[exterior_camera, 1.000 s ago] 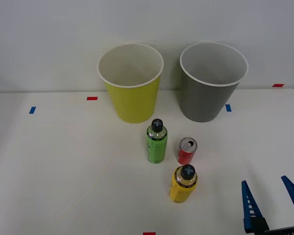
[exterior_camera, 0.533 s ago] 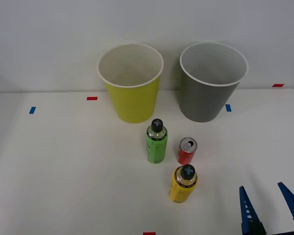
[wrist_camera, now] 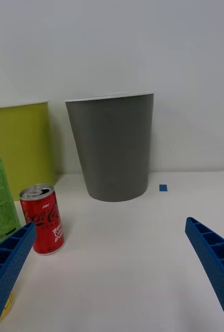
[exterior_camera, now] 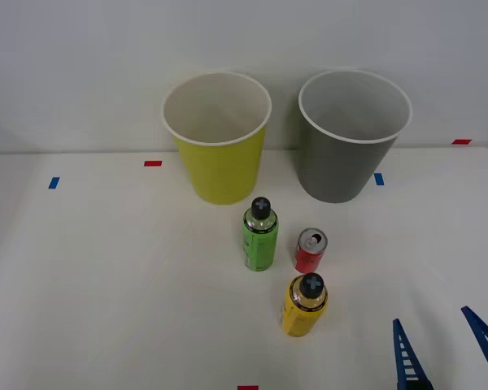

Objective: Put cans in the gray bin, plastic bottles in the light green bin

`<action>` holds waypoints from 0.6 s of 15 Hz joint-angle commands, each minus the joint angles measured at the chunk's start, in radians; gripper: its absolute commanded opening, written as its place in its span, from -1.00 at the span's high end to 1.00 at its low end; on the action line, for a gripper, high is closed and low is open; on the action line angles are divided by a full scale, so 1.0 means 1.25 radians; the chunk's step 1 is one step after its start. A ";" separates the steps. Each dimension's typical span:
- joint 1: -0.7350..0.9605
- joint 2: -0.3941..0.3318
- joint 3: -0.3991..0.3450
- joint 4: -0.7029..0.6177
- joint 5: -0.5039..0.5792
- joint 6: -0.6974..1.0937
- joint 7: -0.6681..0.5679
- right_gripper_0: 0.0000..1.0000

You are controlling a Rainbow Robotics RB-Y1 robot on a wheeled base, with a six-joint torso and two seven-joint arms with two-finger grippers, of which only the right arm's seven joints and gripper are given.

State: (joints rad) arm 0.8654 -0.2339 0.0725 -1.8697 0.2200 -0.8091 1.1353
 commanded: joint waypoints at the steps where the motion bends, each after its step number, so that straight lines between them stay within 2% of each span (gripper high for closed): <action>1: 0.001 -0.026 0.036 0.000 -0.036 0.003 0.107 -1.00; 7: 0.003 -0.094 0.104 0.001 -0.036 0.039 0.137 -1.00; 9: -0.008 -0.120 0.119 0.000 -0.007 0.057 0.152 -1.00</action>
State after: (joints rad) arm 0.8654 -0.3668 0.2110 -1.8684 0.1845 -0.7474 1.3159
